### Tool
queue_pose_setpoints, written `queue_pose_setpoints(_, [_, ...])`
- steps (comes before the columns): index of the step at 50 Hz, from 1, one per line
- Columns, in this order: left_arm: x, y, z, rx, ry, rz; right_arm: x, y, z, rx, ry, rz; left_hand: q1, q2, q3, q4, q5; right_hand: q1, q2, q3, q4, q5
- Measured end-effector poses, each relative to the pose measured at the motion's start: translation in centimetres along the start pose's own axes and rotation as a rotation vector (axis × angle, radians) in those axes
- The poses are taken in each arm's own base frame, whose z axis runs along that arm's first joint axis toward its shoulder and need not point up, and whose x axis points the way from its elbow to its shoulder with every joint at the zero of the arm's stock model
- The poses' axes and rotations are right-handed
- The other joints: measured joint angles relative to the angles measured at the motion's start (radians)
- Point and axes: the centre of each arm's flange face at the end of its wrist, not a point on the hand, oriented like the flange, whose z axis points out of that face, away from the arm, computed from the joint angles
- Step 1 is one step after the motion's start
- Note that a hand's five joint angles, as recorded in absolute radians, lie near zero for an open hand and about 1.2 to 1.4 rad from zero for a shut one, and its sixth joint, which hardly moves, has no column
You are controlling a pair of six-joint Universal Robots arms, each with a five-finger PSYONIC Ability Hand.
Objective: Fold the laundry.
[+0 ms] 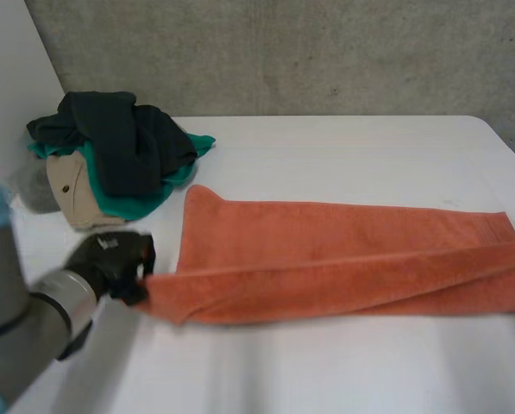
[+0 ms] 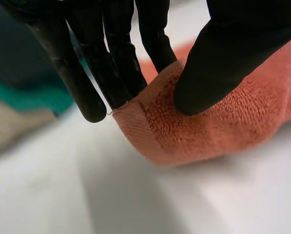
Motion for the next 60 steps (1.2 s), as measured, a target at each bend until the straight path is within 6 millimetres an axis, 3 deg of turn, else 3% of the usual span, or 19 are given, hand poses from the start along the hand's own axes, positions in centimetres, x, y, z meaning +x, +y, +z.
queue_pose_setpoints(6, [-1.2,-7.2,-5.3,0.279,-0.06,0.101,3.9,-2.7,-3.6,0.033,0.099,-0.058,0.0,0.0,0.0,0.0,0.0,0.0,0.0,0.0,0.0,0.0])
queue_pose_setpoints(9, [-1.6,-9.5,-7.7,0.392,-0.093,0.15,5.9,-3.9,-5.6,0.043,0.158,-0.078,0.0,0.0,0.001,0.0,0.0,0.0,0.0,0.0,0.0,0.0])
queue_pose_setpoints(11, [-1.7,-10.5,-8.8,0.444,-0.112,0.179,6.8,-4.5,-6.7,0.052,0.188,-0.089,0.0,0.0,0.001,0.0,0.0,0.0,0.0,0.0,0.0,0.0])
queue_pose_setpoints(15, [-1.8,-11.0,-9.2,0.464,-0.125,0.217,7.7,-5.3,-8.1,0.072,0.218,-0.102,0.0,0.001,0.001,0.0,0.0,0.0,0.0,0.0,0.0,0.0])
queue_pose_setpoints(17, [-1.8,-10.8,-8.6,0.448,-0.122,0.226,7.7,-5.5,-8.3,0.078,0.22,-0.103,0.0,0.002,0.004,0.0,0.0,0.0,0.0,0.0,0.0,0.0])
queue_pose_setpoints(22, [-1.5,-8.6,-4.2,0.304,-0.088,0.245,7.0,-4.6,-7.1,0.065,0.172,-0.077,0.0,0.003,0.005,0.0,0.0,0.0,0.0,0.0,0.0,0.0])
queue_pose_setpoints(26, [-1.3,-6.7,1.2,0.198,-0.064,0.263,5.7,-3.3,-4.3,0.031,0.088,-0.043,0.0,0.003,0.005,0.0,0.0,0.0,0.0,0.0,0.0,0.0])
queue_pose_setpoints(29, [-1.3,-6.4,4.8,0.185,-0.064,0.29,4.5,-3.1,-1.8,0.012,0.037,-0.037,0.0,0.003,0.005,0.001,0.0,0.0,0.0,0.0,0.0,0.0])
queue_pose_setpoints(34, [-1.4,-9.0,9.6,0.3,-0.097,0.359,3.6,-4.7,1.4,0.035,0.081,-0.064,0.0,0.003,0.005,0.001,0.0,0.0,0.0,0.0,0.0,0.0])
queue_pose_setpoints(37, [-1.7,-12.9,11.7,0.477,-0.155,0.408,4.6,-7.2,3.1,0.119,0.202,-0.074,0.0,0.003,0.005,0.001,0.0,0.0,0.0,0.0,0.0,0.0])
queue_pose_setpoints(40, [-2.1,-17.2,12.2,0.683,-0.217,0.441,6.4,-9.6,4.0,0.225,0.336,-0.062,0.0,0.003,0.005,0.002,0.0,0.0,0.0,0.0,0.0,0.0])
queue_pose_setpoints(43, [-2.4,-22.3,11.3,0.945,-0.293,0.464,9.2,-12.4,4.3,0.38,0.509,-0.022,0.0,0.003,0.006,0.004,0.0,0.0,0.0,0.0,0.0,0.0])
queue_pose_setpoints(48, [-2.7,-27.1,8.8,1.236,-0.369,0.444,13.0,-15.7,3.6,0.636,0.723,0.069,0.0,0.003,0.006,0.004,0.0,0.0,0.0,0.0,0.0,0.0])
queue_pose_setpoints(53, [-3.0,-28.1,7.9,1.325,-0.367,0.384,14.2,-16.6,3.1,0.784,0.798,0.141,0.0,0.003,0.006,0.004,0.008,0.0,0.0,0.0,0.0,0.003])
queue_pose_setpoints(58, [-3.0,-25.6,9.6,1.234,-0.324,0.337,12.8,-15.5,4.1,0.759,0.742,0.176,0.0,0.003,0.006,0.004,0.008,0.0,0.0,0.0,0.0,0.003])
queue_pose_setpoints(60, [-2.8,-23.5,10.6,1.16,-0.297,0.327,11.6,-14.5,4.8,0.714,0.686,0.189,0.0,0.003,0.006,0.004,0.008,0.0,0.0,0.0,0.0,0.003])
